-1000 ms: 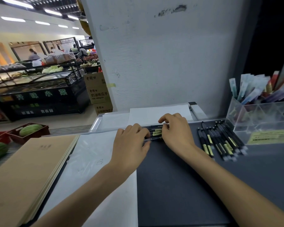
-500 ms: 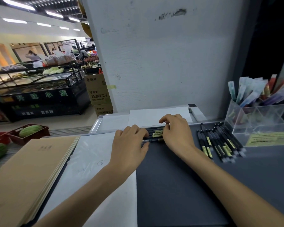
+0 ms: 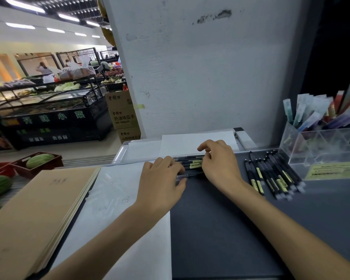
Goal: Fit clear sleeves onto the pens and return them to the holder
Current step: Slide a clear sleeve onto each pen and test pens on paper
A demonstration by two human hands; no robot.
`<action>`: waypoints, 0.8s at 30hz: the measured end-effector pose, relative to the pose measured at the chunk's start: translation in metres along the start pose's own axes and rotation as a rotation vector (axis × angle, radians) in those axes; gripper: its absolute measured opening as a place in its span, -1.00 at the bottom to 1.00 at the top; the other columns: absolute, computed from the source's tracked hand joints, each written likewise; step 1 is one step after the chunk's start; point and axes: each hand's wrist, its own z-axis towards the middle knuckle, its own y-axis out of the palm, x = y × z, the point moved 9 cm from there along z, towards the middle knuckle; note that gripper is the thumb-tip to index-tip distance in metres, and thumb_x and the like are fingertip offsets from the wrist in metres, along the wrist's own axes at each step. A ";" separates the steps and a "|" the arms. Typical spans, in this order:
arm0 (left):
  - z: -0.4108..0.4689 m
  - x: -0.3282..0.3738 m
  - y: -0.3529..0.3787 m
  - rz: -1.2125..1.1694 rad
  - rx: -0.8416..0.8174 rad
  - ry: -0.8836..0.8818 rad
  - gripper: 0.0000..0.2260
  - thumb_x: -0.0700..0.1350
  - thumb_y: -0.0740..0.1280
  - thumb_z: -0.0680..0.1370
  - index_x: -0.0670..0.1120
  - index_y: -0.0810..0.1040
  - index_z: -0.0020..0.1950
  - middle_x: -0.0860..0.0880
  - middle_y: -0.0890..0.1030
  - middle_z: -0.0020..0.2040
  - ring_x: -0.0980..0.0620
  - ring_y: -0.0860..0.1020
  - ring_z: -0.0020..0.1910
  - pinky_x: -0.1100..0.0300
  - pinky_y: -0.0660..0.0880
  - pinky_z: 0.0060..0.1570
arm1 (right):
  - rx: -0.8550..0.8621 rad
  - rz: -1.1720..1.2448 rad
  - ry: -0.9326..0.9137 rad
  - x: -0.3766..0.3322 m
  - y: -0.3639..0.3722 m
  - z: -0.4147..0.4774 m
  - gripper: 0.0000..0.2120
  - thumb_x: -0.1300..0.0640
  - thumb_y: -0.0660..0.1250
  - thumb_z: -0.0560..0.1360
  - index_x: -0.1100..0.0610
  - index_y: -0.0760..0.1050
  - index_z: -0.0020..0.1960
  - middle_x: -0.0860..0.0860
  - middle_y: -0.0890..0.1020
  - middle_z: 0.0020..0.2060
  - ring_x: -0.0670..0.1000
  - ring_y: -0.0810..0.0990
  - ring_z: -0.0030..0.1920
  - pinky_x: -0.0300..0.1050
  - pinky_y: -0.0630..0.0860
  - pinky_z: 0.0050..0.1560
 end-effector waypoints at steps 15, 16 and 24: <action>0.010 0.005 0.003 0.045 0.050 -0.072 -0.88 0.02 0.32 0.64 0.10 0.64 0.10 0.10 0.60 0.03 0.00 0.49 0.05 0.08 0.33 0.07 | 0.006 0.011 0.005 0.001 -0.003 -0.001 -0.62 0.36 0.14 0.56 0.04 0.60 0.18 0.04 0.55 0.12 0.10 0.48 0.21 0.01 0.48 0.19; 0.010 0.005 0.002 0.048 0.051 -0.066 -0.88 0.02 0.32 0.64 0.10 0.64 0.12 0.10 0.60 0.03 0.00 0.49 0.05 0.08 0.33 0.07 | 0.005 0.011 0.005 0.001 -0.002 -0.001 -0.62 0.36 0.14 0.56 0.04 0.60 0.18 0.04 0.55 0.12 0.10 0.48 0.21 0.01 0.48 0.20; 0.007 0.008 -0.001 0.039 0.057 -0.059 -0.86 0.05 0.35 0.61 0.12 0.61 0.15 0.11 0.59 0.05 0.00 0.51 0.07 0.08 0.33 0.06 | 0.018 0.009 -0.002 0.000 -0.004 0.000 -0.63 0.35 0.15 0.56 0.03 0.60 0.17 0.06 0.56 0.15 0.11 0.50 0.21 -0.01 0.47 0.21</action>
